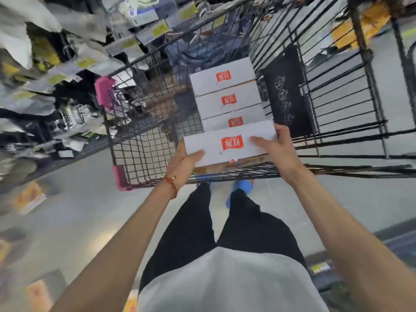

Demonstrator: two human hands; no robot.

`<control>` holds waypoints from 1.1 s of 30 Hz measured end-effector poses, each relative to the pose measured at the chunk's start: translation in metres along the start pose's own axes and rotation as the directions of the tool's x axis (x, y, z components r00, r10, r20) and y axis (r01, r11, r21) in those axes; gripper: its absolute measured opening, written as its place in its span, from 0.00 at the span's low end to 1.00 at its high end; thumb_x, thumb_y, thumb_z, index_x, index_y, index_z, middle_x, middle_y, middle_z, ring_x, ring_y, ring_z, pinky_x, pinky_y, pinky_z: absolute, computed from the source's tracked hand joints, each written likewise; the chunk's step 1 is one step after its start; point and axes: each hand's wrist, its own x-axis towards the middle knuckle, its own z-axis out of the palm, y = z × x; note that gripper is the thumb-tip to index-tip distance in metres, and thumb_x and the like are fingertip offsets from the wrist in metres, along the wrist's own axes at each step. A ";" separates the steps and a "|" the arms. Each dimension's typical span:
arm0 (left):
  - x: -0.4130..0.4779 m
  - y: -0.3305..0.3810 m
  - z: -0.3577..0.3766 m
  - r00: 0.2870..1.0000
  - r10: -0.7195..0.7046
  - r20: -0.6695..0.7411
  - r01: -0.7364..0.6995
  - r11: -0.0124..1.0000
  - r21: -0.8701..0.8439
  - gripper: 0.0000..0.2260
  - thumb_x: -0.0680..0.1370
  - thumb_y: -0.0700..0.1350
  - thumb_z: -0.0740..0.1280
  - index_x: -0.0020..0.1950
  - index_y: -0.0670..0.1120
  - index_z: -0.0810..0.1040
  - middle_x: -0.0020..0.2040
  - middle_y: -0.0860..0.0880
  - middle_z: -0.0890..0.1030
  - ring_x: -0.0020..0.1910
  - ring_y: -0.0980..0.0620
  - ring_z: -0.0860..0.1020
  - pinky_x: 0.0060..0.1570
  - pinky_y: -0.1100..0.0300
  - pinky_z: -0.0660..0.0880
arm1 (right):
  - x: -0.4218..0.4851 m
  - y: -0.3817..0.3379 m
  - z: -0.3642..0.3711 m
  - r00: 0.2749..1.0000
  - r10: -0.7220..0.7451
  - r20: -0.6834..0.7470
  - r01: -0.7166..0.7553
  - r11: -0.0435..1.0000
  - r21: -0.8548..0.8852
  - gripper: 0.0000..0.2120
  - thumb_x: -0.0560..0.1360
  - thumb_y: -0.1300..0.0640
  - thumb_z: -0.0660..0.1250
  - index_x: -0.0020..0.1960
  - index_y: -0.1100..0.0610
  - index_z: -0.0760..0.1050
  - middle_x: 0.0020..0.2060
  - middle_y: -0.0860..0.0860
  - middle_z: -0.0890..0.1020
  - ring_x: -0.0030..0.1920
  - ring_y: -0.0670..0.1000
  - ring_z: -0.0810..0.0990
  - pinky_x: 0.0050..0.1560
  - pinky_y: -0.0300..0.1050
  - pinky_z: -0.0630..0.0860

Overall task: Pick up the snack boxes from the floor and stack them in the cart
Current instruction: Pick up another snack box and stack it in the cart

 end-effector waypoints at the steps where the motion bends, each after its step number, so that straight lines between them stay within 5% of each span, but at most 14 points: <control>1: 0.002 -0.002 0.005 1.000 -0.024 -0.011 0.024 1.000 0.001 0.20 0.74 0.54 0.69 0.65 0.59 0.72 0.61 0.55 0.82 0.64 0.49 0.79 0.69 0.47 0.72 | 0.006 0.003 -0.003 1.000 0.015 0.015 -0.015 1.000 -0.027 0.29 0.77 0.62 0.74 0.71 0.58 0.61 0.56 0.46 0.77 0.48 0.38 0.84 0.42 0.35 0.82; 5: 0.012 -0.005 0.019 0.995 -0.096 -0.024 0.096 0.995 0.014 0.23 0.74 0.52 0.67 0.68 0.52 0.69 0.62 0.48 0.79 0.62 0.44 0.77 0.64 0.49 0.74 | 0.029 0.012 -0.011 0.994 0.081 0.072 -0.072 0.990 -0.119 0.33 0.75 0.61 0.77 0.70 0.56 0.59 0.61 0.50 0.77 0.61 0.50 0.80 0.63 0.47 0.80; 7: 0.018 -0.006 0.023 0.995 -0.098 -0.009 0.099 0.993 0.060 0.20 0.77 0.48 0.66 0.69 0.52 0.71 0.63 0.47 0.78 0.60 0.45 0.76 0.61 0.53 0.74 | 0.038 0.014 -0.013 0.989 0.122 0.085 -0.107 0.981 -0.163 0.34 0.75 0.61 0.77 0.69 0.55 0.57 0.63 0.52 0.76 0.61 0.50 0.80 0.62 0.47 0.79; 12: 0.035 -0.015 0.018 0.995 -0.096 0.022 0.094 0.993 0.064 0.26 0.67 0.48 0.69 0.66 0.52 0.75 0.60 0.51 0.82 0.61 0.48 0.80 0.65 0.44 0.75 | 0.059 0.018 -0.015 0.982 0.172 0.080 -0.154 0.970 -0.186 0.35 0.73 0.65 0.77 0.71 0.55 0.59 0.64 0.53 0.76 0.60 0.51 0.80 0.56 0.47 0.81; 19: 0.047 -0.015 0.003 0.994 -0.085 0.072 0.076 0.990 0.117 0.30 0.66 0.63 0.69 0.67 0.55 0.77 0.59 0.53 0.84 0.59 0.51 0.82 0.62 0.46 0.79 | 0.057 0.012 -0.013 0.988 0.150 0.044 -0.137 0.966 -0.218 0.29 0.74 0.62 0.77 0.69 0.53 0.66 0.57 0.46 0.78 0.56 0.47 0.81 0.46 0.38 0.83; 25: 0.056 0.001 0.007 0.989 -0.078 0.124 0.058 0.987 0.151 0.26 0.67 0.66 0.66 0.61 0.54 0.80 0.54 0.51 0.86 0.55 0.48 0.84 0.58 0.43 0.80 | 0.058 0.012 -0.013 0.981 0.190 -0.027 -0.191 0.959 -0.207 0.35 0.70 0.52 0.80 0.71 0.55 0.67 0.62 0.54 0.79 0.60 0.55 0.82 0.59 0.50 0.82; 28: 0.061 -0.006 0.019 0.987 -0.111 0.118 0.093 0.984 0.151 0.14 0.74 0.60 0.68 0.56 0.55 0.78 0.54 0.50 0.85 0.55 0.46 0.83 0.59 0.42 0.80 | 0.066 0.009 -0.014 0.983 0.181 -0.034 -0.184 0.955 -0.234 0.43 0.60 0.45 0.80 0.71 0.53 0.67 0.62 0.53 0.80 0.62 0.56 0.81 0.63 0.58 0.80; 33: 0.085 -0.023 0.040 0.988 -0.131 0.077 0.121 0.985 0.126 0.12 0.76 0.53 0.63 0.54 0.48 0.79 0.57 0.39 0.82 0.56 0.40 0.82 0.59 0.39 0.79 | 0.091 0.019 -0.014 0.967 0.246 -0.063 -0.253 0.911 -0.326 0.27 0.74 0.63 0.77 0.68 0.58 0.68 0.54 0.53 0.79 0.61 0.57 0.80 0.65 0.54 0.79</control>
